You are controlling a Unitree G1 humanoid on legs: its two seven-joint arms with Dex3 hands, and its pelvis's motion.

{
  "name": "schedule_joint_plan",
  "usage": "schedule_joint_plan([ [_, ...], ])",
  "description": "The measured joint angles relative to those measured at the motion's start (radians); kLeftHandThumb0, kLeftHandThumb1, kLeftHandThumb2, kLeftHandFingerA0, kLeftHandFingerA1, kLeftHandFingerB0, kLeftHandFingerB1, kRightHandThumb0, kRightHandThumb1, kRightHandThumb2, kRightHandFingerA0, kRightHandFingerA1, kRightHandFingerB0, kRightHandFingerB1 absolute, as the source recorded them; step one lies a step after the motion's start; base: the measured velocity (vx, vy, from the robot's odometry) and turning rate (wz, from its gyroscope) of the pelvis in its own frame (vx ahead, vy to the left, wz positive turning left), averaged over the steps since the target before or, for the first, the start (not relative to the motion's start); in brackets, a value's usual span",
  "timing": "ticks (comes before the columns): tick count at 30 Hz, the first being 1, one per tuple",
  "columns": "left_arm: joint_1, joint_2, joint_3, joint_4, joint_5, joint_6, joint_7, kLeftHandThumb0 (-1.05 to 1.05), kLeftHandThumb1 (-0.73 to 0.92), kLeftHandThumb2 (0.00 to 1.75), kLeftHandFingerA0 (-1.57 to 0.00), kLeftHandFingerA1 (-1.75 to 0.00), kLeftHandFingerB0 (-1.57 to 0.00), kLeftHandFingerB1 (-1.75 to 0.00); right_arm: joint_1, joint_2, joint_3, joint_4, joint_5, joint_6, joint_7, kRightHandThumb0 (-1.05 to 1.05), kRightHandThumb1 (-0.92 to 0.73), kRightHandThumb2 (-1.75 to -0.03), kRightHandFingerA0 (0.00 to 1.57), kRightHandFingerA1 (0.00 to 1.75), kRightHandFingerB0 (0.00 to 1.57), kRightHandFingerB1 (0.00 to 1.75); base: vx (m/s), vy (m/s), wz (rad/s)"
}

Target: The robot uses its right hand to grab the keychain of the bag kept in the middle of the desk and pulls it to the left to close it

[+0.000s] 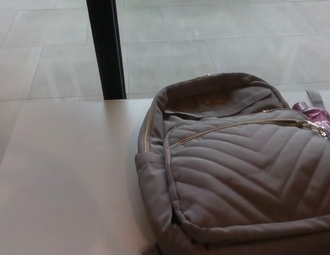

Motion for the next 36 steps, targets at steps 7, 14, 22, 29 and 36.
schedule_joint_plan([
  [7, 0.0, 0.0, -0.002, 0.0, 0.0, 0.0, 0.0, -0.69, 0.65, 1.0, -0.47, -0.7, -0.38, -0.58, -0.03, -0.012, 0.008, -0.005, -0.013, 0.037, 0.034, -0.28, -0.67, -1.01, 0.83, 1.75, 0.71, 1.62, 0.0, 0.0, 0.0],
  [14, 0.0, 0.0, -0.012, 0.002, 0.001, 0.0, 0.009, -0.68, 0.84, 0.66, -0.49, -0.67, -0.39, -0.48, -0.075, -0.028, 0.017, 0.012, -0.025, 0.055, 0.057, -0.26, -0.63, -1.11, 0.85, 1.75, 0.69, 1.71, 0.0, 0.0, 0.0],
  [22, 0.002, 0.0, -0.018, 0.004, 0.001, 0.0, 0.01, -0.72, 0.86, 0.65, -0.5, -0.66, -0.37, -0.47, -0.181, -0.029, 0.016, 0.082, -0.016, 0.074, 0.098, -0.2, -0.48, -1.3, 0.89, 1.75, 0.76, 1.65, 0.0, 0.0, 0.0],
  [29, 0.003, 0.0, -0.024, 0.005, 0.006, 0.0, 0.01, -0.74, 0.87, 0.66, -0.49, -0.67, -0.36, -0.46, -0.248, -0.01, -0.009, 0.084, 0.021, 0.088, 0.108, -0.22, -0.5, -1.26, 0.86, 1.75, 0.74, 1.68, 0.0, 0.0, 0.0],
  [36, 0.006, 0.0, -0.03, 0.005, 0.015, 0.0, 0.011, -0.72, 0.68, 1.03, -0.48, -0.7, -0.33, -0.57, -0.234, 0.023, -0.009, 0.053, 0.033, 0.09, 0.104, -0.17, -0.55, -1.17, 0.83, 1.71, 0.72, 1.57, 0.0, -0.001, 0.01],
])
